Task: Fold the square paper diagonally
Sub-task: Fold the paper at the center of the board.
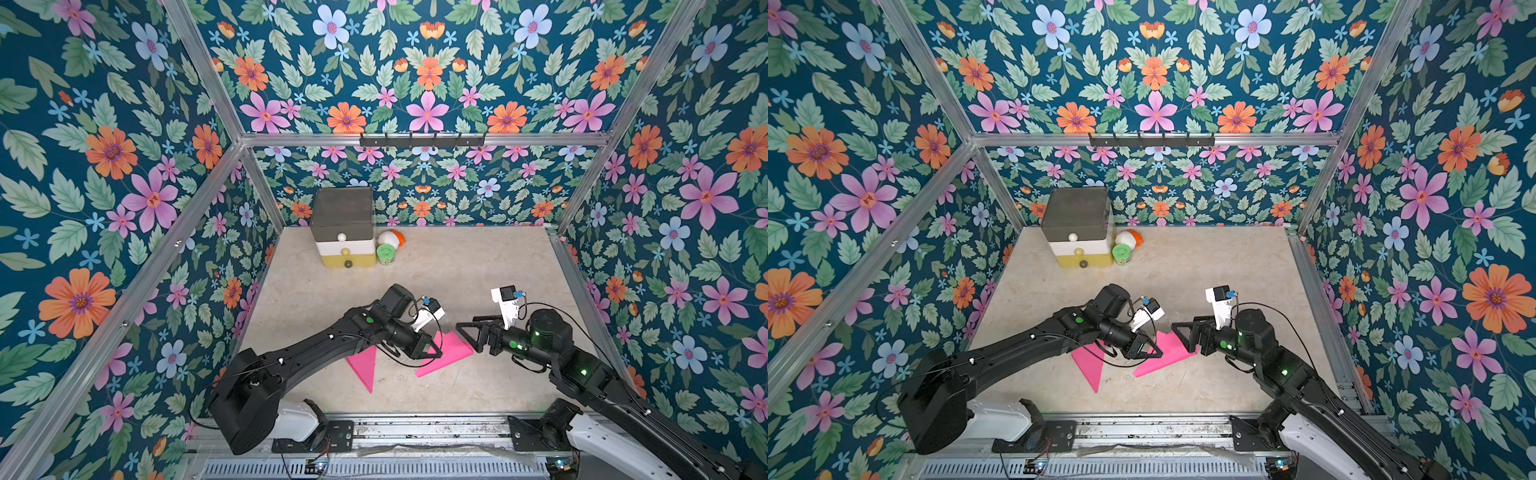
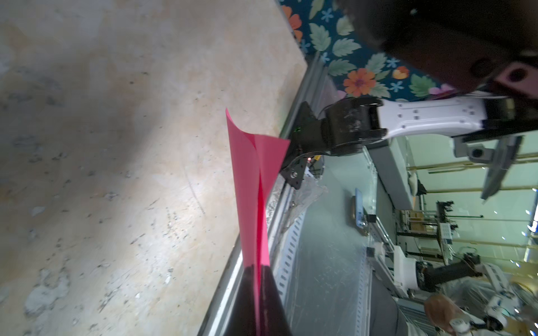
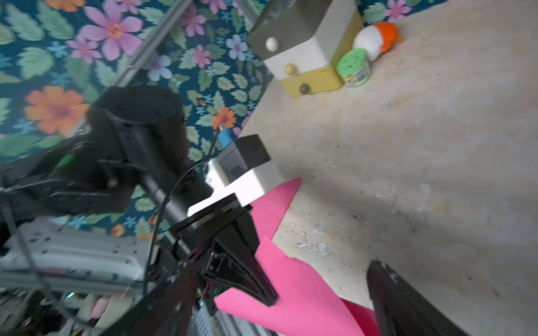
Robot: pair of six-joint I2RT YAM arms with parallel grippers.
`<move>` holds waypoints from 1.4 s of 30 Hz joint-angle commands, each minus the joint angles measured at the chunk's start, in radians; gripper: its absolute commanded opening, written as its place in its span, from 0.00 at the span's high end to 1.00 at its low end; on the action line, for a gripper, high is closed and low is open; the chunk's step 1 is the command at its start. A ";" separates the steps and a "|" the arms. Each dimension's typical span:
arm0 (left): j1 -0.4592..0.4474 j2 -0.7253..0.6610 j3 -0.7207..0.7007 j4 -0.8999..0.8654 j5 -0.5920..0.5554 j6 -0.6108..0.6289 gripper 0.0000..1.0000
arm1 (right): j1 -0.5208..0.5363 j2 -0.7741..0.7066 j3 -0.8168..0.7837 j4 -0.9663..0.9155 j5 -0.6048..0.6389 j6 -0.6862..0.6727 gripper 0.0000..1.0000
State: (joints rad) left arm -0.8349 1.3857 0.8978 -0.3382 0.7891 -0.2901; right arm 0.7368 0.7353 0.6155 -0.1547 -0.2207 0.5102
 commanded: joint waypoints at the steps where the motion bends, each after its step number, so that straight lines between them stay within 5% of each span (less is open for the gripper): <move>1: 0.002 0.020 -0.017 -0.023 -0.188 -0.015 0.99 | 0.001 0.034 0.035 -0.060 0.190 0.065 0.08; 6: -0.038 0.091 -0.060 0.150 -0.401 -0.117 1.00 | -0.001 0.100 0.122 -0.250 0.406 0.235 0.21; 8: -0.067 0.116 -0.071 0.232 -0.504 -0.173 1.00 | -0.001 0.124 0.142 -0.317 0.440 0.295 0.37; 11: -0.133 0.119 -0.127 0.402 -0.633 -0.180 1.00 | -0.002 0.153 0.165 -0.336 0.403 0.356 0.56; 15: -0.148 0.179 -0.193 0.623 -0.654 -0.160 1.00 | -0.001 0.225 0.266 -0.413 0.372 0.407 0.64; 23: -0.157 0.293 -0.202 0.804 -0.582 -0.085 1.00 | -0.007 0.201 0.334 -0.591 0.402 0.508 0.58; 28: -0.159 0.311 -0.196 0.823 -0.486 -0.089 1.00 | -0.031 0.240 0.254 -0.513 0.327 0.504 0.58; 42: -0.179 0.215 -0.255 0.854 -0.554 -0.055 1.00 | -0.050 0.446 0.266 -0.305 0.199 0.546 0.52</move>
State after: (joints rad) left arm -1.0153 1.6032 0.6384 0.5003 0.2554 -0.3649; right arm 0.6868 1.1606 0.8764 -0.4850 -0.0029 1.0466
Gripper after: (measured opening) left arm 0.071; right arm 0.497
